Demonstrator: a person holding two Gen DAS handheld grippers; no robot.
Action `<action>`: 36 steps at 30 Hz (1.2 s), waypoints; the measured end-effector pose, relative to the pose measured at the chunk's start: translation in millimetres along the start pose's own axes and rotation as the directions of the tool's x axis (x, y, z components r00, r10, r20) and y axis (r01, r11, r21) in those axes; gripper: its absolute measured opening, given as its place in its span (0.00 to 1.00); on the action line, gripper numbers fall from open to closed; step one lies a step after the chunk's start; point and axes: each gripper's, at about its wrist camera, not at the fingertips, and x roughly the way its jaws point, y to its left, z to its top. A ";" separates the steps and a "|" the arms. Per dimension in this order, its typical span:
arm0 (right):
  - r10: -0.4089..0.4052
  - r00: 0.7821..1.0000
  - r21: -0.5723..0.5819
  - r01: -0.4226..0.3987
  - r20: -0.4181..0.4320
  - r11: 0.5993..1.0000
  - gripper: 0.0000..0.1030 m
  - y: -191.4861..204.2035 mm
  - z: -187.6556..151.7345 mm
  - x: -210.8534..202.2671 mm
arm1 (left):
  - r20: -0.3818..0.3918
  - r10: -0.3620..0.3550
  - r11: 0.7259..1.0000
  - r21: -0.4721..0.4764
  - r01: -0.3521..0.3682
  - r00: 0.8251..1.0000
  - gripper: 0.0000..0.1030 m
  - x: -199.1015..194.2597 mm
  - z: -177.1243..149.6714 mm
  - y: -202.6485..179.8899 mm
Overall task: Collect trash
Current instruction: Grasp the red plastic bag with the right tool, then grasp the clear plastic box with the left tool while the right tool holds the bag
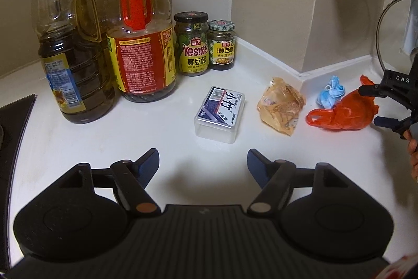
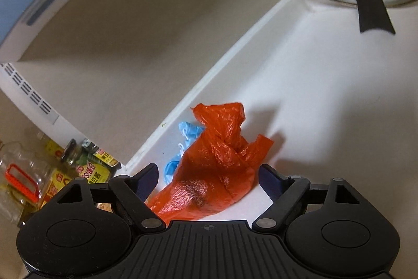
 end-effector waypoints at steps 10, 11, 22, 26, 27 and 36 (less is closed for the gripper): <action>-0.011 1.000 -0.041 0.011 -0.011 0.999 0.59 0.4 -5.3 15.0 | 0.000 -0.010 1.000 0.027 0.010 1.000 0.71 18.7 9.2 -7.2; -0.012 1.000 -0.052 0.011 -0.009 0.999 0.55 -0.3 -5.3 14.5 | -0.001 -0.011 0.999 0.032 0.011 1.000 0.71 20.8 10.6 -7.8; -0.019 0.996 -0.144 0.032 0.093 0.989 0.46 -10.1 4.5 -22.6 | -0.024 -0.038 0.995 0.086 0.040 0.999 0.75 61.6 29.0 -6.5; -0.020 0.994 -0.134 0.034 0.105 0.990 0.46 -17.4 8.8 -35.1 | -0.031 -0.036 0.990 0.134 0.040 0.999 0.78 81.4 32.7 -7.7; -0.020 0.994 -0.129 0.033 0.105 0.991 0.46 -20.7 9.4 -38.8 | -0.035 -0.032 0.988 0.148 0.037 0.999 0.78 86.3 33.5 -8.4; -0.018 0.996 -0.111 0.028 0.089 0.993 0.46 -31.9 4.9 -55.1 | -0.069 -0.004 0.978 0.208 0.018 0.998 0.71 115.1 40.6 -17.1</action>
